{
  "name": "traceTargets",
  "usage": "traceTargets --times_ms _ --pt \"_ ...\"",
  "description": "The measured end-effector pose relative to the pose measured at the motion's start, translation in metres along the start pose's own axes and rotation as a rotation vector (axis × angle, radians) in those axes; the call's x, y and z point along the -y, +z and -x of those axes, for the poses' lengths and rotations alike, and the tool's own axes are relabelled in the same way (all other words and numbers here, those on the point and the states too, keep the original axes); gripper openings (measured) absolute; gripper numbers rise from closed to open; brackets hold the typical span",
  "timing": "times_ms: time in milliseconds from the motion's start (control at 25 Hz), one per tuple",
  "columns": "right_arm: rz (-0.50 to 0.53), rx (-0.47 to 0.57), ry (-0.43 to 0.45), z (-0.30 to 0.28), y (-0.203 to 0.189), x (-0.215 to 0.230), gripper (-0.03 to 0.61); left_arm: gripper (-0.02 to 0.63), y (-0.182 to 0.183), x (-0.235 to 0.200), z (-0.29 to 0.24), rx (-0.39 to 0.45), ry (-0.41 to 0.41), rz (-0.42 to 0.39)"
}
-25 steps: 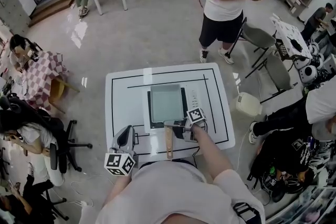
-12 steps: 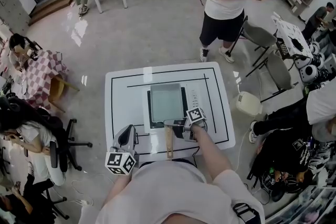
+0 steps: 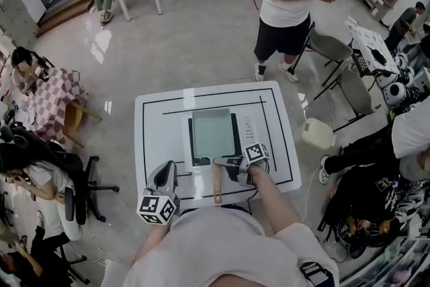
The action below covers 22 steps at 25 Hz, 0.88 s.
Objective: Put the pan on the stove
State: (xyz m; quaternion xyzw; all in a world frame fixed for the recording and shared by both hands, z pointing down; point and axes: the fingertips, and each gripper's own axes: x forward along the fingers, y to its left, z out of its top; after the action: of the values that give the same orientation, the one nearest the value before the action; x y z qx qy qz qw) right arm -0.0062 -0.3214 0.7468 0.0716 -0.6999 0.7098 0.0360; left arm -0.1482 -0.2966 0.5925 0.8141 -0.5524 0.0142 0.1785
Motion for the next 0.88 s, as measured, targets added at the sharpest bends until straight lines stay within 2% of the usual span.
traceTargets --times_ms 200,280,320,480,560,640,720,880 --pt "0.031 0.057 -0.029 0.028 -0.013 -0.013 0.201 0.008 0.001 0.000 0.001 0.002 -0.008 -0.011" --pt "0.075 0.091 -0.049 0.039 -0.017 -0.022 0.201 0.009 0.000 0.000 0.001 -0.003 -0.011 -0.009" --pt "0.112 0.104 -0.054 0.044 -0.019 -0.029 0.200 0.009 -0.001 0.001 0.001 -0.007 -0.016 0.001" --pt "0.297 0.195 0.018 0.060 -0.022 -0.083 0.052 0.009 0.001 0.007 -0.004 -0.013 -0.055 0.049" --pt "0.418 0.271 0.053 0.069 -0.019 -0.115 0.015 0.009 0.005 0.011 -0.003 -0.006 -0.066 0.038" --pt "0.545 0.344 0.062 0.076 -0.017 -0.147 0.009 0.009 0.012 0.013 -0.002 0.005 -0.072 0.025" --pt "0.683 0.404 -0.006 0.081 -0.015 -0.169 0.009 0.009 0.019 0.015 0.000 0.017 -0.079 0.011" --pt "0.956 0.533 -0.305 0.096 -0.007 -0.193 0.009 0.009 0.029 0.024 0.005 0.029 -0.104 -0.013"
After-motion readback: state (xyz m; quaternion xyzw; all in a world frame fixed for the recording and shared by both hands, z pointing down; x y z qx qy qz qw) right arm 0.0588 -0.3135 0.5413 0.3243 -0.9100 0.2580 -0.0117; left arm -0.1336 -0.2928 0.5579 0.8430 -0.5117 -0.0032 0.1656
